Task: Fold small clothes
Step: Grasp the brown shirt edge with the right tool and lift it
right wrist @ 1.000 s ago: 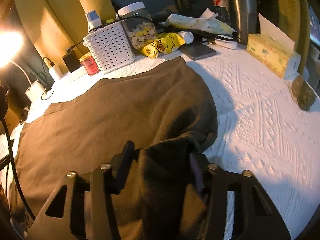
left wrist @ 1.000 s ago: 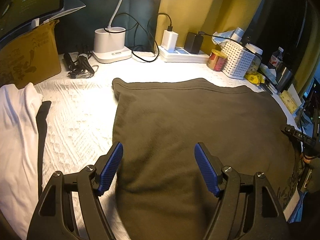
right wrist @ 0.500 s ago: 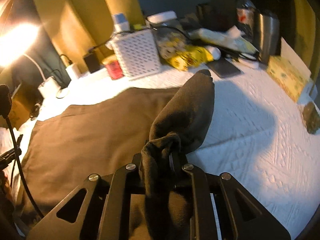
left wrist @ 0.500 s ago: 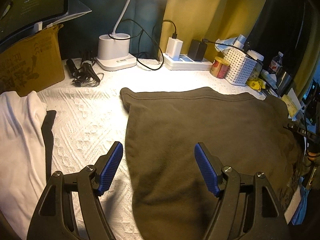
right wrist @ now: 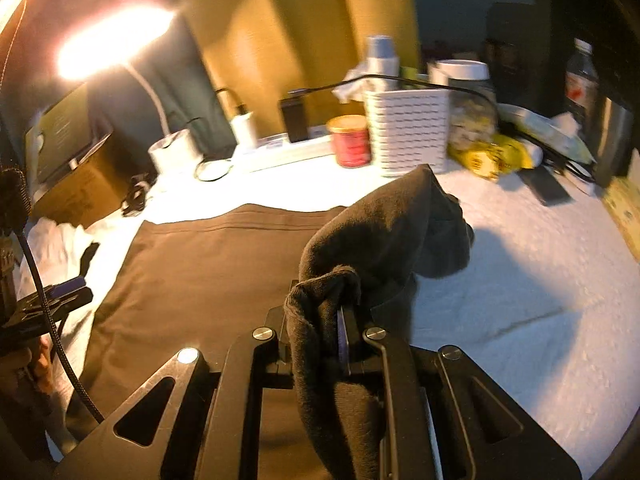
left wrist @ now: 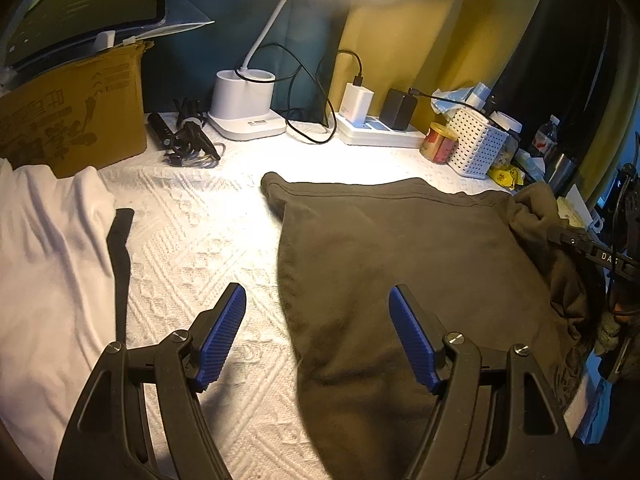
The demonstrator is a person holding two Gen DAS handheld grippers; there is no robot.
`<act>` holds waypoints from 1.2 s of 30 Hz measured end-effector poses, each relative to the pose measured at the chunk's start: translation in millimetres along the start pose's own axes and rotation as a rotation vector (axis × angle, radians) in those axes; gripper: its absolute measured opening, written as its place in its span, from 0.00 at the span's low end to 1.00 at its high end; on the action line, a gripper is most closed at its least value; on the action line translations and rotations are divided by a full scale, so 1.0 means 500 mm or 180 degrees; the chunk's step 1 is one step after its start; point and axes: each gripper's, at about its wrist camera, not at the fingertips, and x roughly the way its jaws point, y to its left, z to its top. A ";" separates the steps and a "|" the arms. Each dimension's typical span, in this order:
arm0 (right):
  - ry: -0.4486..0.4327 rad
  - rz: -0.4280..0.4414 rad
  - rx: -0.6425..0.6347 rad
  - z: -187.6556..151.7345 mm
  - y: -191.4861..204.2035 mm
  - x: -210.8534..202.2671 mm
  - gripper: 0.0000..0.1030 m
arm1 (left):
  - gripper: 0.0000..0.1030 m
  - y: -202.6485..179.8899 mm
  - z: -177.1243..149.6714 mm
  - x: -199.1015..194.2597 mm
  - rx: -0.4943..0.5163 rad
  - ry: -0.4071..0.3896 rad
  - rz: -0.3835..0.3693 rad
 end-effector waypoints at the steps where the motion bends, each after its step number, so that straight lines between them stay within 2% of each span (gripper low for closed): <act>1: 0.0005 0.0019 -0.0023 0.001 0.012 0.001 0.15 | 0.72 0.002 -0.001 -0.003 0.0010 -0.0008 0.0028; 5: 0.0026 0.0117 -0.0125 0.007 0.060 0.008 0.15 | 0.72 0.004 -0.007 -0.012 0.0136 -0.0072 0.0172; 19: 0.0237 0.0468 -0.0518 -0.013 0.227 0.050 0.15 | 0.72 0.040 -0.023 -0.037 0.0076 -0.0113 0.0159; 32: 0.0455 0.0391 -0.1023 -0.067 0.342 0.060 0.15 | 0.72 0.058 -0.045 -0.069 0.0031 -0.0134 0.0200; 36: 0.0559 0.0508 -0.1120 -0.090 0.368 0.053 0.20 | 0.72 0.055 -0.053 -0.081 0.0037 -0.0153 0.0219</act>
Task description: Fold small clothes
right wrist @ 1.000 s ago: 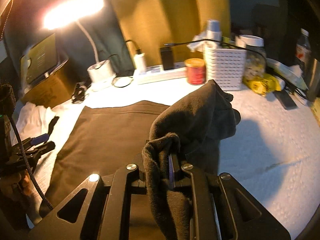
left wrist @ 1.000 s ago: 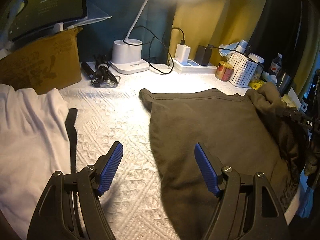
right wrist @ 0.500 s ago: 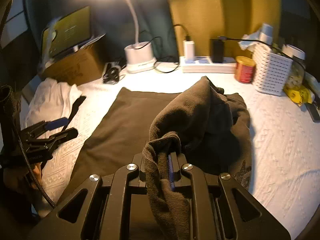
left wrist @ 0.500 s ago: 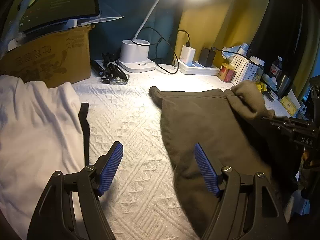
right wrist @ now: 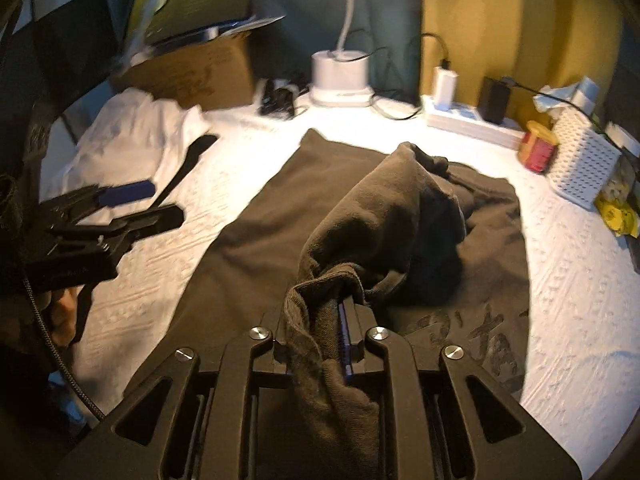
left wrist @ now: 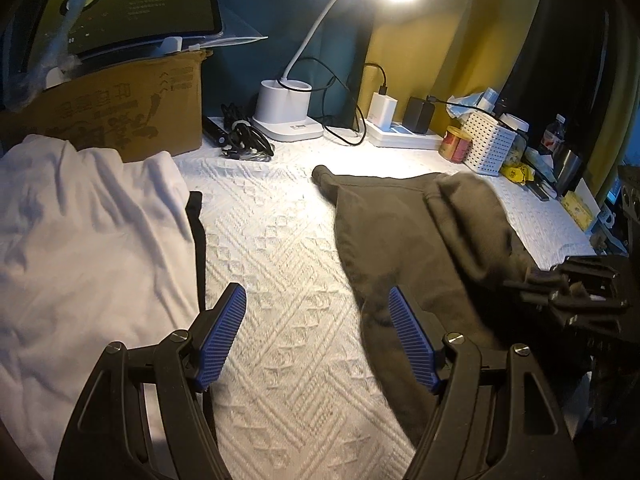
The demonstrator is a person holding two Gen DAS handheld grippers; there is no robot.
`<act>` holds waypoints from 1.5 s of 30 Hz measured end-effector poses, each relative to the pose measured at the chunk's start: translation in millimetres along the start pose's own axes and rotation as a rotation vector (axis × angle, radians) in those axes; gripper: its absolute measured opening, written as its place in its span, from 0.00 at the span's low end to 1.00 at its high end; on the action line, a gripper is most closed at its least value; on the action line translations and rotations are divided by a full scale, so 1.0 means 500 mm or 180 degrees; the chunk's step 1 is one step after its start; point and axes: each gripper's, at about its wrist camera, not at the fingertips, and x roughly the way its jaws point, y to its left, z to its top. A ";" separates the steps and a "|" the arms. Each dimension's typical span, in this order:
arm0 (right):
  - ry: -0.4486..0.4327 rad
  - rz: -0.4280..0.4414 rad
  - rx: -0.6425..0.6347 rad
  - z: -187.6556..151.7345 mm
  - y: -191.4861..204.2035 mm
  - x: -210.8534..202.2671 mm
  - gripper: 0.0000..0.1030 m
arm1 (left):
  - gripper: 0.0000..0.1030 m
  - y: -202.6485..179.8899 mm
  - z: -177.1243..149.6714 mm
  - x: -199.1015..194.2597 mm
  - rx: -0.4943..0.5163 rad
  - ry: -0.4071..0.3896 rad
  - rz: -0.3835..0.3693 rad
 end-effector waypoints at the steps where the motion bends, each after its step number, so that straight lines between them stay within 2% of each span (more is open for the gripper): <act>1: 0.0039 0.0051 -0.0041 -0.005 0.010 0.003 0.20 | 0.72 -0.001 -0.002 -0.003 0.0001 -0.0001 0.0006; 5: 0.0056 0.0251 -0.0210 -0.023 0.055 -0.004 0.22 | 0.72 -0.003 -0.006 -0.012 0.0034 0.0001 0.0041; 7: 0.0036 0.0342 -0.0243 -0.029 0.069 -0.012 0.39 | 0.72 -0.004 -0.007 -0.017 0.0044 -0.0003 0.0067; 11: 0.0004 0.0560 -0.0311 -0.044 0.094 -0.033 0.40 | 0.72 -0.011 -0.003 -0.022 0.0071 0.0000 0.0114; 17: -0.0149 0.0677 -0.0383 -0.059 0.096 -0.084 0.40 | 0.72 -0.031 0.019 -0.023 0.0182 -0.0019 0.0133; 25: -0.0400 0.0465 -0.0070 -0.054 -0.023 -0.127 0.41 | 0.72 -0.073 0.083 0.015 0.0355 -0.0033 0.0035; 31: -0.0456 0.0237 0.0225 -0.047 -0.137 -0.129 0.41 | 0.71 -0.107 0.126 0.087 0.0544 0.0070 -0.0059; 32: -0.0463 0.0198 0.0267 -0.045 -0.155 -0.128 0.41 | 0.68 -0.111 0.131 0.096 0.0575 0.0085 -0.0056; 34: -0.0462 0.0107 0.0355 -0.039 -0.193 -0.121 0.41 | 0.57 -0.118 0.141 0.118 0.0646 0.0131 -0.0058; 35: -0.0455 0.0053 0.0398 -0.036 -0.213 -0.116 0.41 | 0.55 -0.120 0.147 0.132 0.0664 0.0173 -0.0074; 40: -0.0408 -0.0104 0.0521 -0.017 -0.290 -0.083 0.41 | 0.55 -0.123 0.173 0.180 0.0702 0.0286 -0.0143; 45: -0.0353 -0.0173 0.0537 0.017 -0.347 -0.037 0.41 | 0.56 -0.137 0.194 0.224 0.0767 0.0512 -0.0328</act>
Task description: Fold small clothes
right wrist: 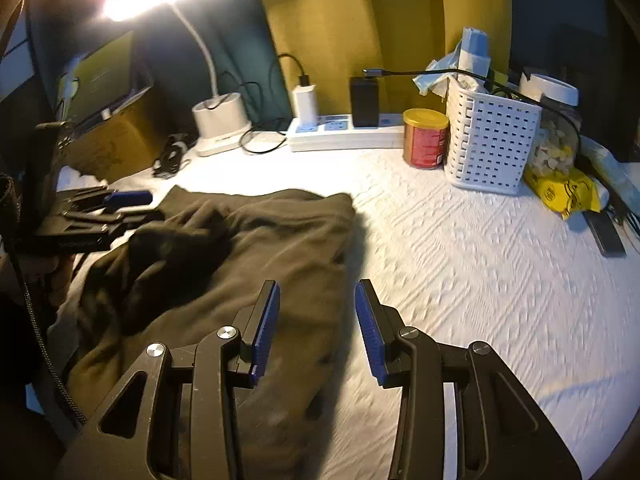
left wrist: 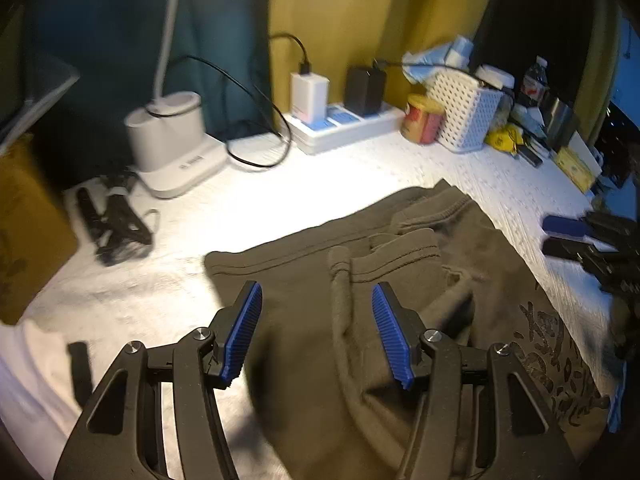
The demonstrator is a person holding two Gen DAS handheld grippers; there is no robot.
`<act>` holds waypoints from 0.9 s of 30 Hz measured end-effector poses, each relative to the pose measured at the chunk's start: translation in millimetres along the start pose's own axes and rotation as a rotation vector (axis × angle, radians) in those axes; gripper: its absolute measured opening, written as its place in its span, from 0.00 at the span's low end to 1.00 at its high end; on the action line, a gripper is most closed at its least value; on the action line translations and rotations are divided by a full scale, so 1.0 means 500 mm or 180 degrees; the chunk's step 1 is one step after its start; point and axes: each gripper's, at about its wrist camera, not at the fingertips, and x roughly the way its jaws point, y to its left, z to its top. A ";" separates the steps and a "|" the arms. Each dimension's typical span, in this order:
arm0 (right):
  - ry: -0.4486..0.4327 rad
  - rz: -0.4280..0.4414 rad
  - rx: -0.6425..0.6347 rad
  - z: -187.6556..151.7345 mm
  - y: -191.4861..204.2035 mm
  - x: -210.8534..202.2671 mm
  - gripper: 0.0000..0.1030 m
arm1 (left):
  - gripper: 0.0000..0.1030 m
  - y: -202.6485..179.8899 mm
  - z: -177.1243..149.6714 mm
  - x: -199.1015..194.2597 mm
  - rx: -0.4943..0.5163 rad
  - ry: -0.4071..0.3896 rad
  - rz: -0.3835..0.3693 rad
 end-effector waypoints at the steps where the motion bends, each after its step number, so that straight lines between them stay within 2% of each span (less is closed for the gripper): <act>1: 0.0002 -0.0010 -0.0001 0.007 -0.007 0.010 0.41 | 0.56 -0.005 0.004 0.010 0.0052 0.0065 0.0009; 3: -0.0004 -0.0010 0.0004 0.023 -0.022 0.032 0.41 | 0.56 -0.015 0.009 0.024 0.0176 0.0096 0.0063; 8: 0.0059 0.0101 0.0032 0.053 -0.044 0.089 0.40 | 0.55 -0.023 0.007 0.055 0.0292 0.0196 -0.0079; 9: 0.0069 0.0150 0.0026 0.057 -0.046 0.100 0.40 | 0.52 -0.026 0.004 0.057 0.0325 0.0196 -0.0131; 11: 0.0117 0.0214 0.0034 0.066 -0.049 0.125 0.40 | 0.18 -0.030 0.001 0.064 0.0365 0.0262 -0.0276; 14: 0.0263 0.0281 0.0065 0.072 -0.051 0.161 0.40 | 0.01 -0.034 -0.004 0.061 0.0428 0.0232 -0.0313; 17: 0.0326 0.0401 0.0110 0.072 -0.055 0.187 0.38 | 0.01 -0.023 0.001 0.039 0.0339 0.0029 -0.0232; 18: 0.0287 0.0445 0.0126 0.074 -0.056 0.186 0.23 | 0.01 -0.018 0.005 0.025 0.0314 -0.0073 -0.0165; 20: 0.0231 0.0473 0.0103 0.080 -0.055 0.177 0.16 | 0.00 -0.001 0.013 0.001 0.0232 -0.0238 -0.0072; 22: 0.0123 0.0443 0.0066 0.087 -0.051 0.161 0.14 | 0.00 0.020 0.022 -0.017 0.0155 -0.0359 0.0030; 27: -0.0073 0.0338 0.0134 0.107 -0.056 0.136 0.13 | 0.00 0.064 0.037 -0.029 0.0064 -0.0460 0.0223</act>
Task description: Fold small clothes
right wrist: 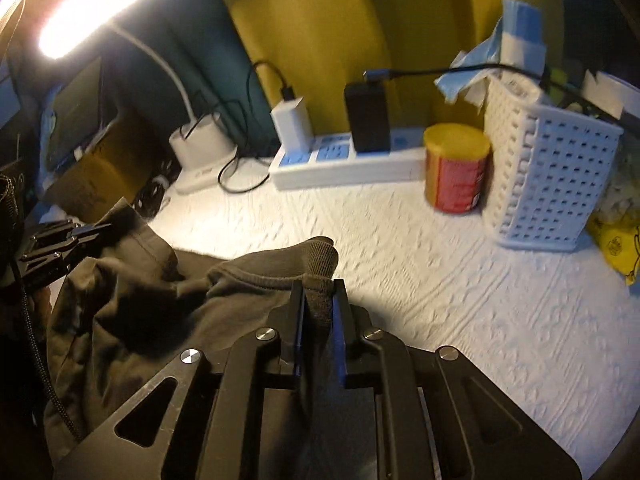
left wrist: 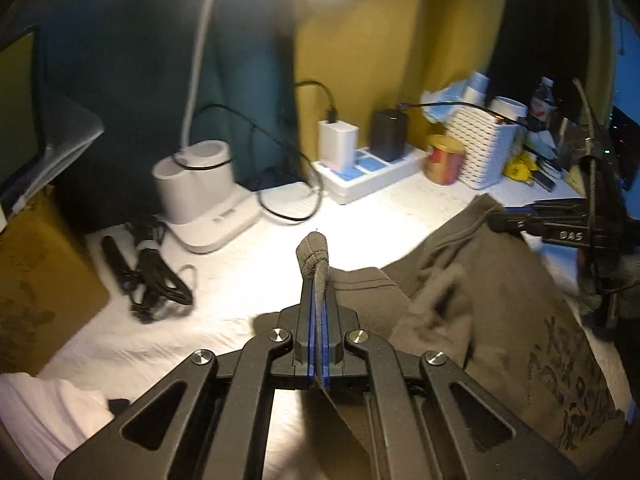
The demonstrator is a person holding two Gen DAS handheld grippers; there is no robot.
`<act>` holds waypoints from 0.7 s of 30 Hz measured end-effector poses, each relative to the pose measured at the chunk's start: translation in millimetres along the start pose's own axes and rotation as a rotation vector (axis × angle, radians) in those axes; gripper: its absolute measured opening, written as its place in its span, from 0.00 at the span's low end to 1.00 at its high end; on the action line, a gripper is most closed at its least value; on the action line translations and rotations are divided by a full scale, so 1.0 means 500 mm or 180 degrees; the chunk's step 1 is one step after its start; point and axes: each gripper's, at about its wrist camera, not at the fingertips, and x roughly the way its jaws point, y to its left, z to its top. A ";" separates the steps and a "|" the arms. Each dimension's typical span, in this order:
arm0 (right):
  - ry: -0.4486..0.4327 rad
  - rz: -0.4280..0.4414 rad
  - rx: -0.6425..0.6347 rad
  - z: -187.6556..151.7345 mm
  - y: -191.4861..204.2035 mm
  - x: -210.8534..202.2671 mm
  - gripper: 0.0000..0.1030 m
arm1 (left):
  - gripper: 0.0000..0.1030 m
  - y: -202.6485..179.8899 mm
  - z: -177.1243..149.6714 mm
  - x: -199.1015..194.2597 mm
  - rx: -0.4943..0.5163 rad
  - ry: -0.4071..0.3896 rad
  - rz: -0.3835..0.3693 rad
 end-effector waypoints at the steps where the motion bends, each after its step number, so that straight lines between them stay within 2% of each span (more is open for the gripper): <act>1: -0.0024 -0.0026 0.0021 0.002 -0.001 0.000 0.13 | 0.00 0.008 0.001 0.004 -0.0025 0.0005 0.0025; 5: 0.0010 -0.0144 0.0086 0.005 -0.004 0.026 0.13 | 0.00 0.040 -0.016 0.041 -0.0104 0.0144 0.0131; 9: 0.0123 -0.0276 0.0102 -0.007 -0.008 0.061 0.13 | 0.01 0.062 -0.045 0.085 -0.0249 0.0401 0.0090; 18: 0.0169 -0.0411 0.0096 -0.011 -0.002 0.072 0.13 | 0.03 0.075 -0.040 0.042 -0.0417 0.0355 0.0175; 20: 0.0168 -0.0445 0.0097 -0.011 0.000 0.067 0.15 | 0.03 0.072 -0.043 0.026 -0.0427 0.0332 0.0184; 21: 0.0163 -0.0465 0.0099 -0.011 0.002 0.065 0.19 | 0.03 0.070 -0.046 0.018 -0.0438 0.0322 0.0174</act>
